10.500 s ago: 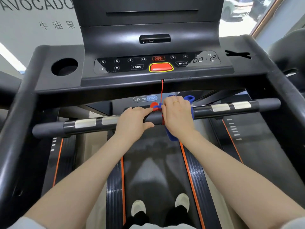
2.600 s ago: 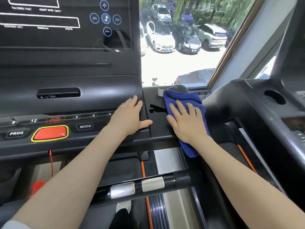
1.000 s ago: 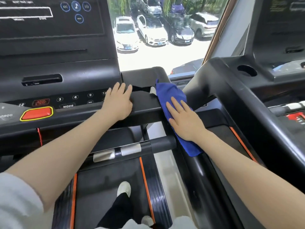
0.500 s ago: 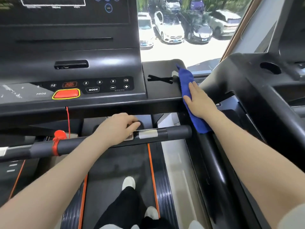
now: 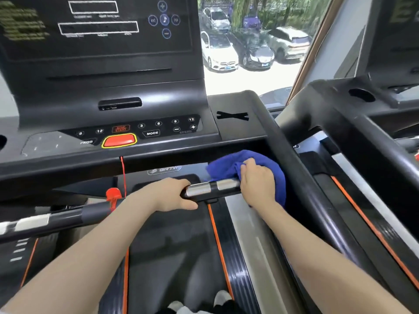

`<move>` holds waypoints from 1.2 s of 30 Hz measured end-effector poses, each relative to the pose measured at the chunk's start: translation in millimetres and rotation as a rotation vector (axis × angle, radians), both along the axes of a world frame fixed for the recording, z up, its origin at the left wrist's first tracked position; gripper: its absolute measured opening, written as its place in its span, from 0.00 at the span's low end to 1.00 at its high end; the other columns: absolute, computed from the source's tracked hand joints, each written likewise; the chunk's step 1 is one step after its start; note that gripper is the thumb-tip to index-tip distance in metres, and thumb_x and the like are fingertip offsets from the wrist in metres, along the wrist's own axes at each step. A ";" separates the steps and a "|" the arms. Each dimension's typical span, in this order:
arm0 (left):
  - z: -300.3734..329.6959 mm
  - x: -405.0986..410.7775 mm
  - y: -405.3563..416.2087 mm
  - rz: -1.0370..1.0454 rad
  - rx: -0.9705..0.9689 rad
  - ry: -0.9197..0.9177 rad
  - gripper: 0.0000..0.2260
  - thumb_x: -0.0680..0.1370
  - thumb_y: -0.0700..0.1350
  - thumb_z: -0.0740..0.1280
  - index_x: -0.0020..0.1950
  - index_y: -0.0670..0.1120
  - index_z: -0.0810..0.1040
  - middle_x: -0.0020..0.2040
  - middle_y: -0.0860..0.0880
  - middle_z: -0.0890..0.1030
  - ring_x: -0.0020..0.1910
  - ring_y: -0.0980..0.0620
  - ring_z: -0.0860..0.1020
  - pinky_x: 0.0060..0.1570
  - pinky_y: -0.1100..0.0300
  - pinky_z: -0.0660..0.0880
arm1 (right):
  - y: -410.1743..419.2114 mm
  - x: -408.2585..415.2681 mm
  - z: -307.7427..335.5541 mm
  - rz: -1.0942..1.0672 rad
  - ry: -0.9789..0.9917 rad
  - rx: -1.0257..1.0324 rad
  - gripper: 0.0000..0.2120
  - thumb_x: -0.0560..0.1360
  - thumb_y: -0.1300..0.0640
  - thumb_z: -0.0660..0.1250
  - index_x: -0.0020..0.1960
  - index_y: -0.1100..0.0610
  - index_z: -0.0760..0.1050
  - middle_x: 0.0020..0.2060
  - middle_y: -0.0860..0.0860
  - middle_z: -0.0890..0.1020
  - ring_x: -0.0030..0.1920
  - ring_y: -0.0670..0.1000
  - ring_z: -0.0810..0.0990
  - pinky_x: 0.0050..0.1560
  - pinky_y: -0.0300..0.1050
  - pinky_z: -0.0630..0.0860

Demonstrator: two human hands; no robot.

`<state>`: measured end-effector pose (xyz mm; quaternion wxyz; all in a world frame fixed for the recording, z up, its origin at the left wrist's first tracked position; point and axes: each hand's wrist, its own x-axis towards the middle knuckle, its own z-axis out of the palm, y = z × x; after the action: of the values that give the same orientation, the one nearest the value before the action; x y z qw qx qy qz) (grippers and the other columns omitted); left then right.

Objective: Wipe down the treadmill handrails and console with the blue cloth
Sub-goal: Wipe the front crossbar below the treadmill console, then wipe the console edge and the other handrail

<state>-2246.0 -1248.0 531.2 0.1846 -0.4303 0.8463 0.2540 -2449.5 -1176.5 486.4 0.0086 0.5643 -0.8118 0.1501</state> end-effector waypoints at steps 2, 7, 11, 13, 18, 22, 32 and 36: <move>3.3 20.5 -4.3 -0.022 -0.044 -0.071 0.33 0.71 0.61 0.67 0.71 0.48 0.64 0.65 0.48 0.73 0.62 0.47 0.73 0.61 0.51 0.71 | -3.4 19.9 2.6 -0.015 0.003 0.040 0.09 0.81 0.56 0.54 0.52 0.60 0.69 0.43 0.58 0.82 0.44 0.59 0.79 0.41 0.46 0.63; -8.8 59.2 -7.8 -0.036 -0.193 -0.120 0.24 0.72 0.58 0.67 0.63 0.47 0.70 0.57 0.47 0.77 0.54 0.47 0.76 0.53 0.53 0.75 | -9.8 120.9 10.7 0.196 0.163 0.081 0.09 0.63 0.62 0.74 0.34 0.55 0.74 0.32 0.53 0.77 0.28 0.55 0.76 0.30 0.45 0.61; -14.6 66.7 -8.6 -0.022 -0.212 -0.011 0.10 0.73 0.51 0.66 0.37 0.50 0.68 0.41 0.49 0.75 0.42 0.49 0.74 0.41 0.59 0.69 | -19.1 187.1 -1.3 0.143 -0.091 -0.051 0.06 0.64 0.62 0.73 0.38 0.58 0.77 0.34 0.52 0.80 0.37 0.53 0.80 0.41 0.45 0.75; -17.8 71.0 -11.0 -0.018 -0.209 0.037 0.10 0.73 0.53 0.67 0.40 0.49 0.69 0.38 0.51 0.74 0.40 0.50 0.73 0.39 0.59 0.67 | -21.7 187.3 -11.7 0.134 0.015 0.020 0.06 0.71 0.60 0.68 0.47 0.60 0.76 0.43 0.54 0.82 0.47 0.55 0.79 0.54 0.49 0.73; -16.8 71.6 -9.4 -0.045 -0.266 0.036 0.22 0.73 0.59 0.67 0.58 0.44 0.73 0.51 0.46 0.78 0.45 0.48 0.74 0.41 0.59 0.68 | -11.0 148.2 -29.1 0.168 0.091 -0.208 0.10 0.75 0.57 0.56 0.44 0.56 0.75 0.38 0.51 0.80 0.41 0.53 0.78 0.56 0.44 0.66; -19.5 73.6 -16.5 -0.073 -0.235 0.028 0.23 0.71 0.61 0.68 0.54 0.44 0.74 0.48 0.46 0.78 0.45 0.47 0.75 0.41 0.58 0.69 | 6.4 91.9 -21.6 0.045 0.208 -0.173 0.02 0.66 0.60 0.66 0.35 0.57 0.74 0.33 0.52 0.77 0.38 0.57 0.78 0.50 0.46 0.66; -25.5 75.1 -21.0 -0.043 -0.154 0.038 0.28 0.70 0.64 0.67 0.58 0.44 0.72 0.52 0.46 0.77 0.51 0.47 0.75 0.48 0.55 0.75 | 12.8 46.5 29.4 -0.551 -0.492 -0.427 0.11 0.82 0.57 0.48 0.56 0.62 0.65 0.46 0.58 0.78 0.47 0.58 0.75 0.43 0.47 0.66; -12.5 63.0 -14.7 -0.022 -0.059 0.209 0.34 0.72 0.66 0.63 0.71 0.48 0.64 0.66 0.48 0.73 0.64 0.48 0.72 0.61 0.55 0.70 | 5.2 27.9 33.5 -0.787 -1.043 -0.826 0.15 0.81 0.57 0.49 0.61 0.63 0.67 0.52 0.53 0.76 0.53 0.53 0.75 0.51 0.40 0.71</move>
<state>-2183.0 -1262.7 518.7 0.0854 -0.3977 0.8726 0.2703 -2421.7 -1171.3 519.9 -0.1123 0.0418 -0.7299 0.6730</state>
